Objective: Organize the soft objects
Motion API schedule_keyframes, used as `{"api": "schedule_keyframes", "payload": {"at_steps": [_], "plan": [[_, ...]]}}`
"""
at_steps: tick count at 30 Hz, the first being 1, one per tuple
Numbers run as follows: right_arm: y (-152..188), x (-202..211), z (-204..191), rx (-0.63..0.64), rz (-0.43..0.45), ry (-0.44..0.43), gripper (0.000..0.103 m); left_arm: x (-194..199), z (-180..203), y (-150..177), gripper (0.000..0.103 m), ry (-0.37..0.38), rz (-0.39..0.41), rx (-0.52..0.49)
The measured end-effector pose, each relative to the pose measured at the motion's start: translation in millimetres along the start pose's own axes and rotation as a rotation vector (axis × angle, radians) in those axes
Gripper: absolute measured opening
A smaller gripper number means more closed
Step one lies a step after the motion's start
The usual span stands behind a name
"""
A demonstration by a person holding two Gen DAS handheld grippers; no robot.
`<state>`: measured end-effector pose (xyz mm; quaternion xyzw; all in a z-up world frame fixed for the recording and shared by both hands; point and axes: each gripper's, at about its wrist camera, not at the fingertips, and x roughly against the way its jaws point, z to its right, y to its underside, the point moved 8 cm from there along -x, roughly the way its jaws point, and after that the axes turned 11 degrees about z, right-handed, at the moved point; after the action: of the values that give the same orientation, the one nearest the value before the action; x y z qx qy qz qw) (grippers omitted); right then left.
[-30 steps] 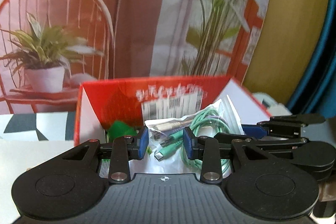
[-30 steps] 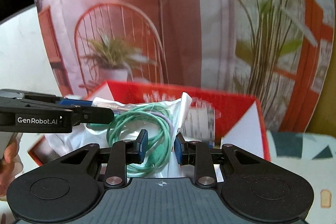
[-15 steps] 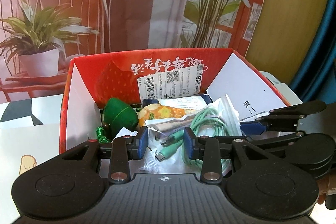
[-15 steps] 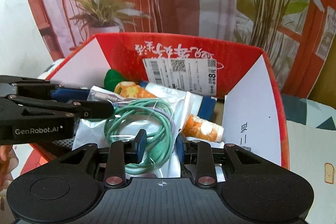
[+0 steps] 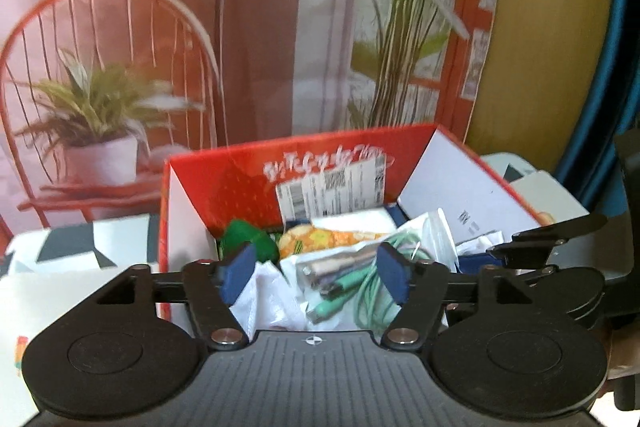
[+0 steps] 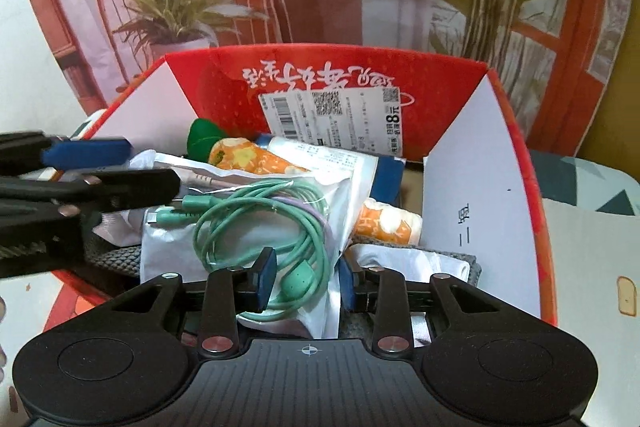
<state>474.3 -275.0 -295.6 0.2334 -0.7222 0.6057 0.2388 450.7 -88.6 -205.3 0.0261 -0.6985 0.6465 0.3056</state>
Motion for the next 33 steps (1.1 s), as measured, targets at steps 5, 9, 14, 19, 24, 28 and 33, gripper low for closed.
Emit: {"api": "schedule_keyframes", "payload": {"at_steps": [5, 9, 14, 19, 24, 28, 33], "plan": [[-8, 28, 5, -0.039, 0.094, 0.003, 0.05, 27, 7, -10, 0.093, -0.025, 0.049, -0.016], [-15, 57, 6, -0.045, 0.171, 0.006, 0.073, 54, 8, -17, 0.102, -0.054, 0.094, 0.006], [-20, 96, 3, -0.042, 0.249, 0.016, 0.102, 88, 5, -20, 0.103, -0.093, 0.132, 0.075], [-21, 136, 2, -0.031, 0.306, 0.057, 0.103, 123, 5, -18, 0.103, -0.129, 0.153, 0.104], [-18, 178, -4, -0.037, 0.36, 0.039, 0.103, 161, 9, -18, 0.103, -0.143, 0.191, 0.134], [-16, 215, -17, -0.006, 0.418, 0.026, 0.103, 192, 14, -15, 0.103, -0.159, 0.214, 0.141], [-10, 253, -34, 0.021, 0.442, 0.039, 0.103, 231, 20, -11, 0.103, -0.18, 0.253, 0.157]]}}
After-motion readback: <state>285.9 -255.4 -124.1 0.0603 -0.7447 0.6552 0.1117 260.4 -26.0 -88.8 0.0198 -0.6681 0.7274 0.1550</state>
